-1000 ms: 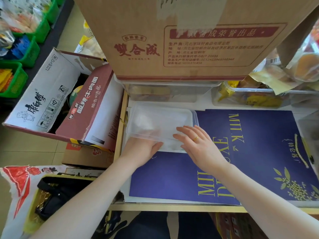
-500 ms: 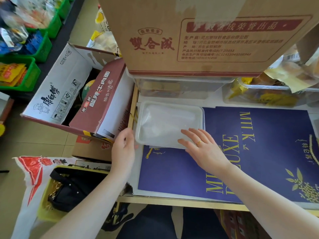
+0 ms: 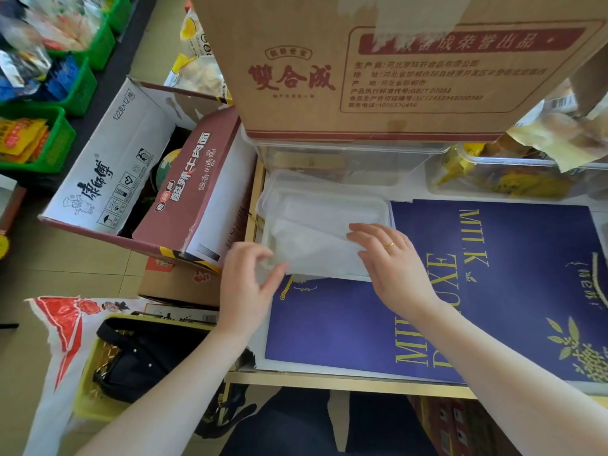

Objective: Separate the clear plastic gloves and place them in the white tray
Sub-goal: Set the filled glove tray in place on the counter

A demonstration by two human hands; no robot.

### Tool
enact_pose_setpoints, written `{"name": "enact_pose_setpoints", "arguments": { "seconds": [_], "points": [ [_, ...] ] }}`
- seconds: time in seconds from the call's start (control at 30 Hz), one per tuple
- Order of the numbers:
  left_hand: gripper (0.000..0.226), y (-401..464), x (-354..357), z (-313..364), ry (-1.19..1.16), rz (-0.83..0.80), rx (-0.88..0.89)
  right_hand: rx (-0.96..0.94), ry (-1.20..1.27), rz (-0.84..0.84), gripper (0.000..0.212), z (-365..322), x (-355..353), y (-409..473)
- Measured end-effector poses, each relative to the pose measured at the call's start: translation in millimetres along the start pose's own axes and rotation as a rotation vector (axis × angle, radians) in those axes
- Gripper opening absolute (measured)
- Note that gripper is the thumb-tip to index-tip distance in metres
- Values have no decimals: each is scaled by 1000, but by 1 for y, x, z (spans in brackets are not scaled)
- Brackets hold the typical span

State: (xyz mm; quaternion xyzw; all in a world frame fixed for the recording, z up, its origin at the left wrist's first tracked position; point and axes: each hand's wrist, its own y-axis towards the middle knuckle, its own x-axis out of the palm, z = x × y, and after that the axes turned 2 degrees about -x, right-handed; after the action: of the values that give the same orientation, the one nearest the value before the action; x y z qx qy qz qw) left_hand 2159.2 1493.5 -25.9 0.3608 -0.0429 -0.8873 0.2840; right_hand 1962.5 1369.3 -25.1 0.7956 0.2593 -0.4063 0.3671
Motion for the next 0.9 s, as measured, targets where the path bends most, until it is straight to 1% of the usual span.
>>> {"name": "enact_pose_setpoints", "arguments": {
  "seconds": [0.07, 0.1, 0.17, 0.23, 0.33, 0.43, 0.53, 0.6, 0.67, 0.73, 0.77, 0.8, 0.83, 0.87, 0.9],
  "points": [
    [22, -1, 8, -6, 156, -112, 277, 41, 55, 22, 26, 1, -6, 6],
    [22, -2, 13, -8, 214, -166, 356, 47, 63, 21, 26, 2, -7, 7],
    [22, -1, 22, -10, 307, -242, 437, 44, 63, -5, 26, 3, -9, 7],
    [21, 1, 28, -7, 370, -268, 466, 36, 57, -35, 26, 5, -10, 4],
    [22, 9, 31, -2, 361, -279, 424, 30, 49, -48, 25, 8, -13, 0],
    [25, 16, 30, -7, 285, -313, 402, 31, 58, -37, 25, 9, -15, -1],
    [28, 23, 27, -12, 232, -319, 329, 35, 71, -30, 25, 10, -17, -1],
    [27, 29, 26, -15, 271, -276, 311, 36, 70, -28, 26, 10, -17, -2],
    [25, 36, 28, -16, 330, -230, 339, 27, 61, -29, 25, 10, -13, -4],
    [24, 41, 32, -18, 407, -229, 323, -3, 30, -37, 24, 9, -9, -8],
    [25, 42, 34, -20, 437, -255, 267, -23, 7, -46, 24, 8, -6, -10],
    [26, 42, 36, -23, 446, -327, 175, -46, -21, -56, 24, 6, -3, -13],
    [26, 41, 37, -25, 454, -361, 92, -67, -50, -67, 23, 6, 0, -15],
    [29, 42, 40, -28, 451, -382, 48, -79, -76, -78, 24, 5, 3, -19],
    [27, 43, 41, -27, 464, -417, 49, -82, -92, -87, 25, 5, 6, -21]
  ]
}}
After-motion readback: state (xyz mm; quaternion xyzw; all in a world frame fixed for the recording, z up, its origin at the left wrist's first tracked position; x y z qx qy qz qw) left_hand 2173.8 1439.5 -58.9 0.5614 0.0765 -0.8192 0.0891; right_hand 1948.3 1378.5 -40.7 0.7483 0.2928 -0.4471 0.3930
